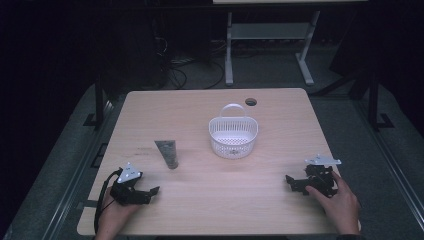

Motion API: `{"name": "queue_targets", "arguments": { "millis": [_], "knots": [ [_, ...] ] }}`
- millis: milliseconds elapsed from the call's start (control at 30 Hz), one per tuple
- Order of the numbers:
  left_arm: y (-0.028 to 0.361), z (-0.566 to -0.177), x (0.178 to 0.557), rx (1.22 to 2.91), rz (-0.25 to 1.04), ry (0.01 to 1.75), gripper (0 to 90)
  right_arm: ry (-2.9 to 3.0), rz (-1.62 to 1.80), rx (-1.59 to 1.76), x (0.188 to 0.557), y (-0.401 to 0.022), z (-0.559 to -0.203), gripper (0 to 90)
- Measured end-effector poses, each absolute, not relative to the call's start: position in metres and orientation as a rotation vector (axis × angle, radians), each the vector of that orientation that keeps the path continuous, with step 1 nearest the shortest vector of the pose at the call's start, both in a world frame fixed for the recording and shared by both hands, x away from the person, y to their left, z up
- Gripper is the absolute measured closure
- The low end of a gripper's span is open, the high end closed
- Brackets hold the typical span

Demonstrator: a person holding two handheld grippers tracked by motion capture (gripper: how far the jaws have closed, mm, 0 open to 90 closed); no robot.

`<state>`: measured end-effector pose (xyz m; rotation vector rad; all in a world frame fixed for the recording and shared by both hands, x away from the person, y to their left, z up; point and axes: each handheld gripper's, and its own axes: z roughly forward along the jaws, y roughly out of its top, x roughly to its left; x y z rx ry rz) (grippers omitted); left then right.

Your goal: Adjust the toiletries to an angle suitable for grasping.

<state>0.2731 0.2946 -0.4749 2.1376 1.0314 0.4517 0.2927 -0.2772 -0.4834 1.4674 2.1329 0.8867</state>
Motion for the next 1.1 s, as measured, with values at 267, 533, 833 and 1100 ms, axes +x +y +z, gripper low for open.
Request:
{"name": "queue_targets", "arguments": {
  "millis": [267,533,833,1100],
  "knots": [
    [0.295,-0.475,0.273,2.138,0.452,1.030,12.7,2.133,0.887,1.468,0.293,-0.277,-0.483,0.0],
    [0.298,-0.472,0.273,2.145,0.444,1.030,17.2,2.133,0.887,1.468,0.293,-0.277,-0.483,0.0],
    [0.307,-0.456,0.269,2.128,0.389,1.036,41.9,2.133,0.887,1.468,0.293,-0.277,-0.483,0.0],
    [0.307,-0.442,0.266,2.151,0.321,1.008,73.5,2.133,0.887,1.468,0.293,-0.277,-0.483,0.0]
  ]
}}
